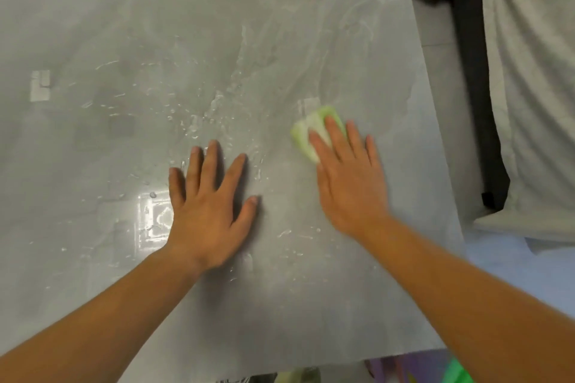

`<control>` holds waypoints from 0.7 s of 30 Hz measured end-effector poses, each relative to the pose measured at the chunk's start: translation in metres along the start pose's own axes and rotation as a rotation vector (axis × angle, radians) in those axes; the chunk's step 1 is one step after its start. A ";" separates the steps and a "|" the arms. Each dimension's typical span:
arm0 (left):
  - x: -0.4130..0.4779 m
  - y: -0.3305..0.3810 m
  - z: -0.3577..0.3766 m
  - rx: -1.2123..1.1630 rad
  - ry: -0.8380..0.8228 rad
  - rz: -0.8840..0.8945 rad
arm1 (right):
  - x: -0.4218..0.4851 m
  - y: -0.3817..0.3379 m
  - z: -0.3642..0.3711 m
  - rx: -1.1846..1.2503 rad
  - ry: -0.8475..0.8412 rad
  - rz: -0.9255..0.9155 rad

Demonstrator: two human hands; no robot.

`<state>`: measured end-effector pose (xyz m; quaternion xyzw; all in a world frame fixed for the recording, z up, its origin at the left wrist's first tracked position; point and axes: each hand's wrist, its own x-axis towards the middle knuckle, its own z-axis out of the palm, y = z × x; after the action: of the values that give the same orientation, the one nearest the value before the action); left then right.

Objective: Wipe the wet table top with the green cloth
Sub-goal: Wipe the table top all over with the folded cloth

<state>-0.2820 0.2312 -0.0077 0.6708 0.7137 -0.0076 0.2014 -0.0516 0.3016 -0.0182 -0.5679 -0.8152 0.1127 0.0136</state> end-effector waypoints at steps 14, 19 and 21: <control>0.001 -0.018 -0.001 -0.066 -0.012 0.064 | 0.038 -0.047 0.002 0.006 -0.051 0.002; -0.018 -0.025 -0.011 -0.118 0.006 0.081 | -0.055 -0.078 0.019 -0.081 -0.063 -0.183; -0.038 -0.028 -0.006 -0.052 0.008 0.101 | -0.083 -0.066 0.019 -0.100 -0.132 -0.321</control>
<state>-0.3098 0.1938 0.0022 0.7006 0.6796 0.0236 0.2162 -0.0857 0.1992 -0.0144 -0.4219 -0.8991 0.1054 -0.0506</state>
